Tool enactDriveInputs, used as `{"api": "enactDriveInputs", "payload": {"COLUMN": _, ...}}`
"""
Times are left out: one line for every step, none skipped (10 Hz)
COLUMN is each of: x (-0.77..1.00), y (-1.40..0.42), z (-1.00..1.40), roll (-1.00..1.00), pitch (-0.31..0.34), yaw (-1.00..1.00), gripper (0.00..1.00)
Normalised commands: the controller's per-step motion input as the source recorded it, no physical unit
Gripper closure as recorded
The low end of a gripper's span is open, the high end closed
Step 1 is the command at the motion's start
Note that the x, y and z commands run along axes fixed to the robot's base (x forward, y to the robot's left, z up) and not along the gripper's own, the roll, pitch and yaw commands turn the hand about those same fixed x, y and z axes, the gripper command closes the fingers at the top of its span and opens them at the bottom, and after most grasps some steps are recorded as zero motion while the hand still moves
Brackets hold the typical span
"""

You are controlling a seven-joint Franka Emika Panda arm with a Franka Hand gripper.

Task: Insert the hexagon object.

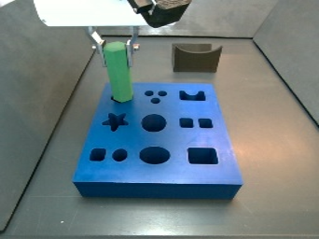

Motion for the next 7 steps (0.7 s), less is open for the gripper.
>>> {"api": "enactDriveInputs", "payload": {"x": -0.11, "y": 0.05, "z": -0.42, "roll": -0.03, "pitch": 0.0, "yaw": 0.03, "gripper": 1.0}}
{"api": "enactDriveInputs", "payload": {"x": -0.16, "y": 0.0, "z": -0.43, "roll": -0.01, "pitch": -0.017, "yaw": 0.16, "gripper": 1.0}}
{"api": "enactDriveInputs", "payload": {"x": -0.03, "y": 0.0, "z": -0.47, "roll": 0.01, "pitch": 0.0, "yaw": 0.27, "gripper": 1.0}}
{"api": "enactDriveInputs", "payload": {"x": 0.0, "y": -0.04, "z": -0.49, "roll": 0.02, "pitch": 0.0, "yaw": 0.24, "gripper": 1.0}}
{"api": "enactDriveInputs", "payload": {"x": 0.05, "y": -0.09, "z": -0.57, "roll": 0.0, "pitch": 0.0, "yaw": 0.12, "gripper": 1.0}}
{"api": "enactDriveInputs", "payload": {"x": 0.09, "y": -0.09, "z": -0.65, "roll": 0.0, "pitch": 0.0, "yaw": 0.07, "gripper": 1.0}}
{"api": "enactDriveInputs", "payload": {"x": 0.05, "y": -0.11, "z": -0.63, "roll": 0.0, "pitch": 0.0, "yaw": 0.02, "gripper": 1.0}}
